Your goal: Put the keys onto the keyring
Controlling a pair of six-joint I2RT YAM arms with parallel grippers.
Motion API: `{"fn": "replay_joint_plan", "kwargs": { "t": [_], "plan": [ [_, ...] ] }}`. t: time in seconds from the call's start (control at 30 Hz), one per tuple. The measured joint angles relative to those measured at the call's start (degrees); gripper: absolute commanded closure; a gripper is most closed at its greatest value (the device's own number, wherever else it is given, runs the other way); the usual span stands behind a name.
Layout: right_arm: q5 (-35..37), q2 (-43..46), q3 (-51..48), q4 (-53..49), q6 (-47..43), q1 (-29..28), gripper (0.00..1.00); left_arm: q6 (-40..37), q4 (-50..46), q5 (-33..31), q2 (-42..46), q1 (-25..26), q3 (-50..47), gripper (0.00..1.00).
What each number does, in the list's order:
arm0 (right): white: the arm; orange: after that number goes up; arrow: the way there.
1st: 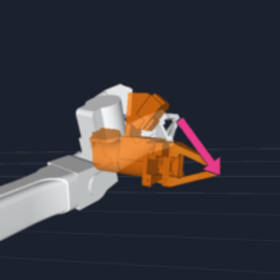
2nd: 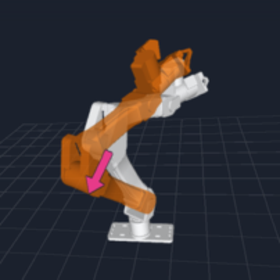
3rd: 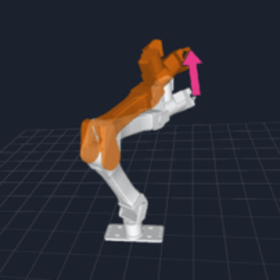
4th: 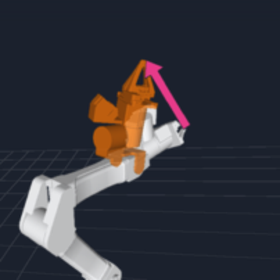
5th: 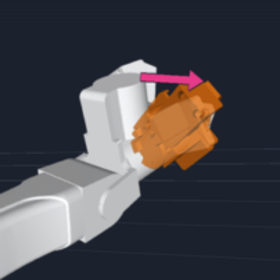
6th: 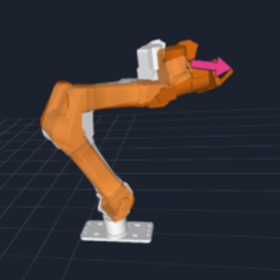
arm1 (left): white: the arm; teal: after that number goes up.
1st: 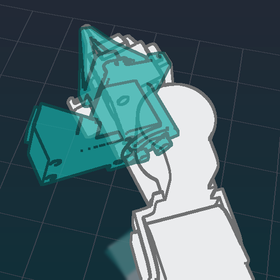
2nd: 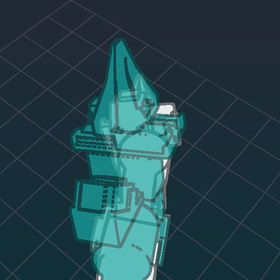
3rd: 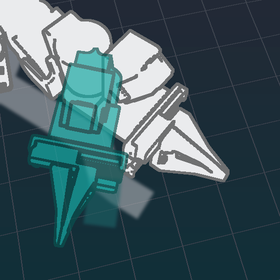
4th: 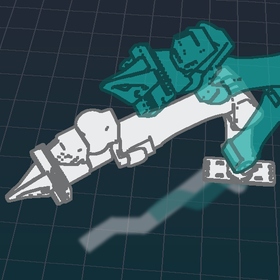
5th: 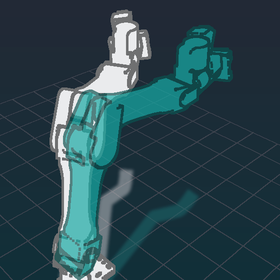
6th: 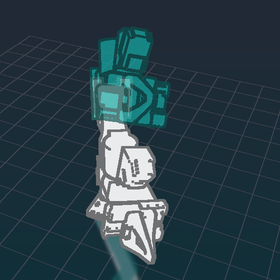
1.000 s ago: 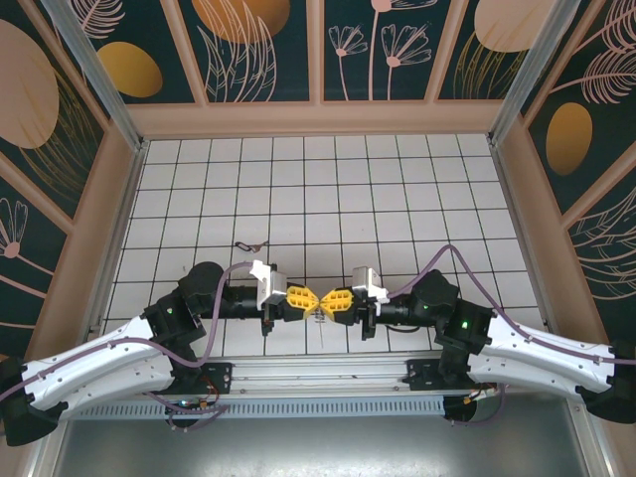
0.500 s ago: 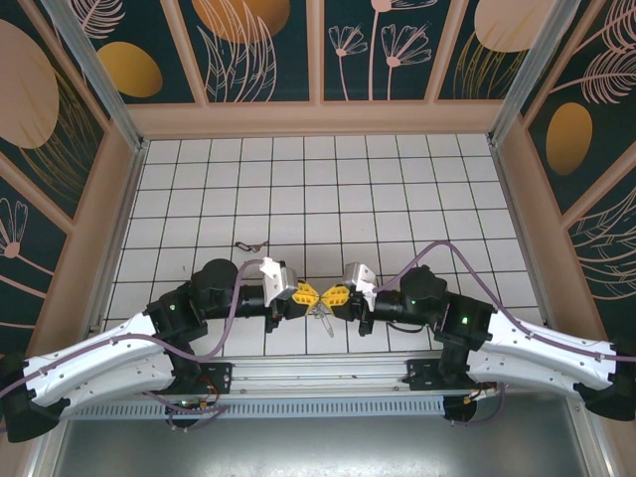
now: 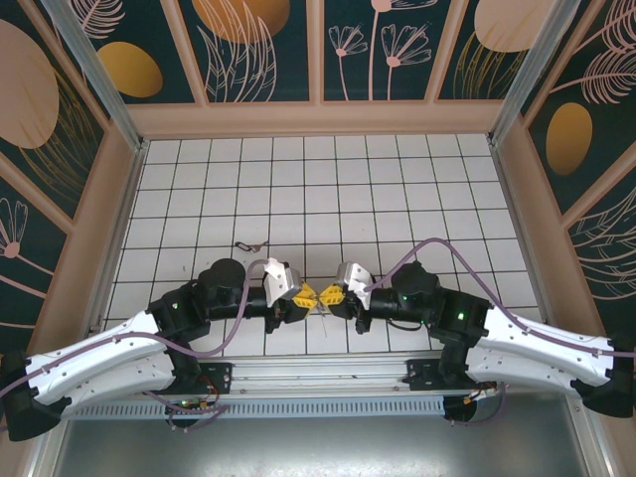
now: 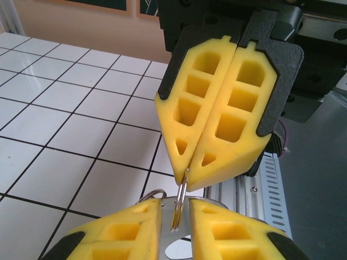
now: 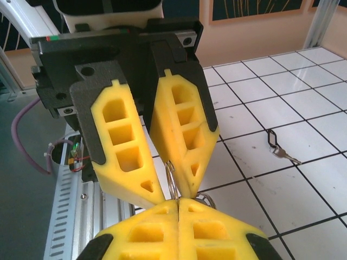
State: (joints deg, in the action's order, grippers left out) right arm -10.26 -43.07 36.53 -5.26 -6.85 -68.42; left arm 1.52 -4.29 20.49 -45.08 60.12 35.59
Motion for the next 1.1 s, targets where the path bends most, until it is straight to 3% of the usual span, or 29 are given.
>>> {"fn": "replay_joint_plan", "kwargs": {
  "t": [0.4,0.6,0.9,1.03,1.1],
  "plan": [
    [1.7,-1.4,1.8,-2.4,-0.6,-1.0,1.0,-0.9,-1.3,0.0,0.4,0.0,0.7,1.0],
    [1.9,-2.3,2.1,-3.2,-0.8,-1.2,1.0,-0.9,-2.5,-0.2,0.3,0.0,0.7,1.0],
    [4.4,0.6,2.3,-3.1,0.6,-1.7,0.46,0.5,-2.2,-4.5,1.2,0.0,0.3,1.0],
    [7.5,5.2,2.1,-2.3,2.0,-1.4,0.35,2.5,-1.9,-6.8,3.0,0.0,-0.9,1.0],
    [8.8,6.3,2.1,-1.8,2.8,0.0,0.34,3.7,-1.9,-8.7,3.9,0.0,-1.4,1.0]
  ]
}}
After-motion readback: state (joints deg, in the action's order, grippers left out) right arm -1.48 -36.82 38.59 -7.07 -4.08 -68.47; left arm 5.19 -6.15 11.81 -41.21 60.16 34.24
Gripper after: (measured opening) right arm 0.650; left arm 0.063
